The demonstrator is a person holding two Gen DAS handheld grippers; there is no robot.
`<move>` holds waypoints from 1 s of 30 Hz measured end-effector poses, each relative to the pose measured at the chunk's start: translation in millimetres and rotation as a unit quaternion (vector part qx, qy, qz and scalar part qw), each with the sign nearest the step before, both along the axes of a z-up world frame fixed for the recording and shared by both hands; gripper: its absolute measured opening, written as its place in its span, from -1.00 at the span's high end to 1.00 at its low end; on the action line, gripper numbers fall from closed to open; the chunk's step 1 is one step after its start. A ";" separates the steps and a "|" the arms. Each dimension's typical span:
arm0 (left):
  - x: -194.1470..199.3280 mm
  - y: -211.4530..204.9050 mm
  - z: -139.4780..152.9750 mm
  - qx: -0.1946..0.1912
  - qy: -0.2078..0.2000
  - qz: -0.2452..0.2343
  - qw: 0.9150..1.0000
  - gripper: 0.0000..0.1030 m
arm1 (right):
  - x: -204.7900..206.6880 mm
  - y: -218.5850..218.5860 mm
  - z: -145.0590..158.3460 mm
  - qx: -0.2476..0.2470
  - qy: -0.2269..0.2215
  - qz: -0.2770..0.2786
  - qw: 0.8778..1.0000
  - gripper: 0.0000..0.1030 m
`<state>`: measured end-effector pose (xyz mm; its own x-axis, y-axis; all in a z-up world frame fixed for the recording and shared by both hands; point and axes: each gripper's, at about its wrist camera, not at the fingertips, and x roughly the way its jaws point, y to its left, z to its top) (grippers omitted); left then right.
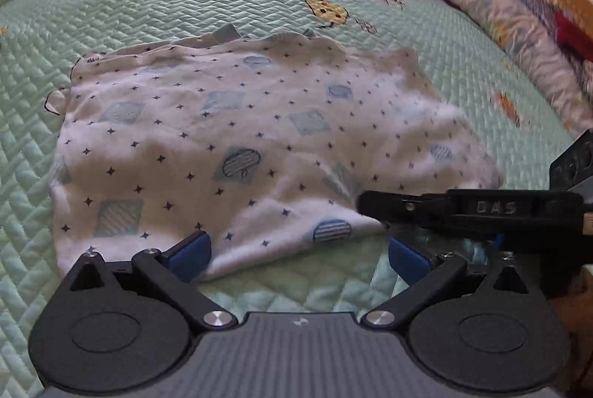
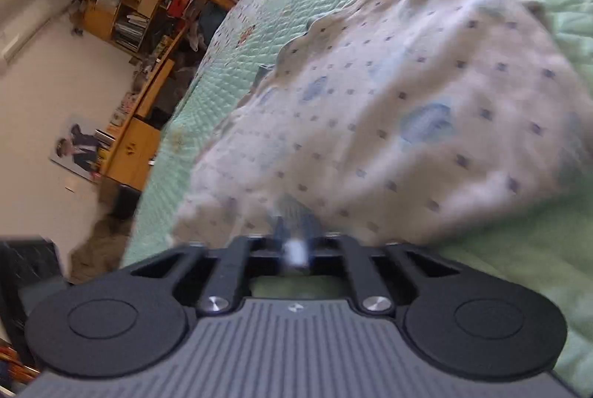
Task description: Fold clothes
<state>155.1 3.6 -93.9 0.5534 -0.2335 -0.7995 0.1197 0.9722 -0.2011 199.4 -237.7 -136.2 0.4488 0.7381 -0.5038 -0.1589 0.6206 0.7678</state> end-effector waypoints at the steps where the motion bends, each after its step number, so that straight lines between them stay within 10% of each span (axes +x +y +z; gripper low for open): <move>1: -0.7 -1.6 -0.6 0.006 -0.001 -0.004 1.000 -0.98 | -1.4 -5.7 -0.7 0.012 0.011 -0.001 1.000 1.00; 9: -2.2 -12.0 -3.4 0.041 -0.004 -0.012 0.999 -0.98 | 13.3 -29.4 29.6 0.027 -0.027 -0.050 0.998 0.54; 12: -1.5 -11.0 -3.3 0.040 -0.003 -0.012 0.999 -0.98 | 13.3 -32.5 6.0 -0.020 -0.007 -0.041 0.999 1.00; 15: -0.5 -12.8 -3.8 0.047 -0.003 -0.016 0.999 -0.98 | 4.9 -43.3 2.1 0.006 0.015 -0.043 0.999 1.00; 21: -0.3 -14.4 -4.5 0.050 -0.003 -0.016 0.999 -0.98 | 8.8 -41.5 20.4 0.032 -0.021 -0.052 0.998 0.44; 24: -0.4 -12.5 -4.5 0.044 -0.003 -0.015 0.999 -0.98 | 18.1 -43.8 8.1 -0.030 -0.009 -0.054 0.998 1.00; 27: -0.6 -12.3 -5.2 0.045 -0.006 -0.017 0.999 -0.98 | 12.0 -45.2 16.6 -0.046 -0.018 -0.053 0.997 0.99; 30: -1.5 -14.8 -6.0 0.051 -0.008 -0.016 0.999 -0.98 | 18.5 -41.2 29.8 -0.042 -0.036 -0.055 0.997 0.54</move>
